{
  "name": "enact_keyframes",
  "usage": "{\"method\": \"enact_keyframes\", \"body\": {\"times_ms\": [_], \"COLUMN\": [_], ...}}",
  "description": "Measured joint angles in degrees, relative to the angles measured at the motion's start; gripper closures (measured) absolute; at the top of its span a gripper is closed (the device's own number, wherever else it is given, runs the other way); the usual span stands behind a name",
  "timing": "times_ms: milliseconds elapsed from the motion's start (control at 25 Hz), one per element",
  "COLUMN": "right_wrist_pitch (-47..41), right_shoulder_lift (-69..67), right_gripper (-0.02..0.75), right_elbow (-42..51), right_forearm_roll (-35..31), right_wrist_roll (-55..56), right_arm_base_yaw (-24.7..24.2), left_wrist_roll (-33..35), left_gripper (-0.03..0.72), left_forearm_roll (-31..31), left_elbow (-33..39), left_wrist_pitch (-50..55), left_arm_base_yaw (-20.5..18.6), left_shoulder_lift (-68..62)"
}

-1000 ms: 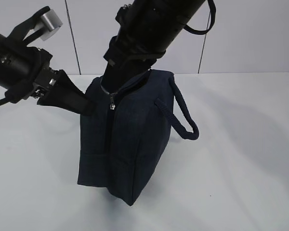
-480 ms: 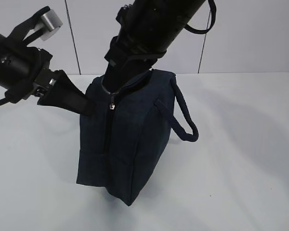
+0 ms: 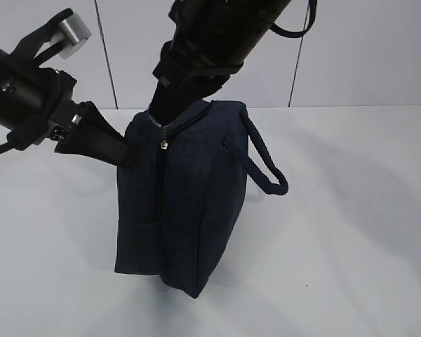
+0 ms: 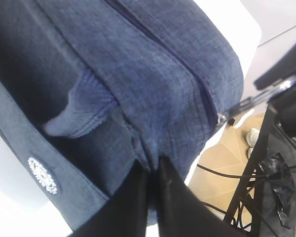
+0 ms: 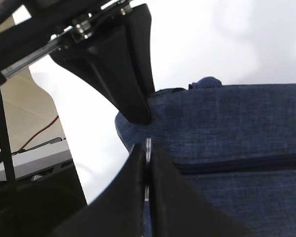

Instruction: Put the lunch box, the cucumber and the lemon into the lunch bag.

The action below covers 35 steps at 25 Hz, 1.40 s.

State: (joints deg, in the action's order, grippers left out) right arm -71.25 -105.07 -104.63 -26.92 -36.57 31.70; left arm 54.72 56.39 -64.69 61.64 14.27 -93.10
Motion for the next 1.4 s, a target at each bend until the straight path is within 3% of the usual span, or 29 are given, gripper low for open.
{"method": "enact_keyframes", "body": {"times_ms": [960,1400], "right_wrist_pitch": [2.14,2.9], "right_shoulder_lift": [-0.72,-3.09], "right_gripper": [0.73,0.73], "right_elbow": [-3.4,-3.7], "right_forearm_roll": [0.5,-1.83], "right_wrist_roll": [0.0,0.0], "right_arm_base_yaw": [-2.27,-6.13], "left_wrist_roll": [0.0,0.0], "left_gripper": [0.692,0.692], "left_forearm_roll": [0.11,-0.78], "left_elbow": [0.0,0.0], "left_wrist_pitch": [0.0,0.0], "left_arm_base_yaw": [0.0,0.0], "left_shoulder_lift": [0.0,0.0]}}
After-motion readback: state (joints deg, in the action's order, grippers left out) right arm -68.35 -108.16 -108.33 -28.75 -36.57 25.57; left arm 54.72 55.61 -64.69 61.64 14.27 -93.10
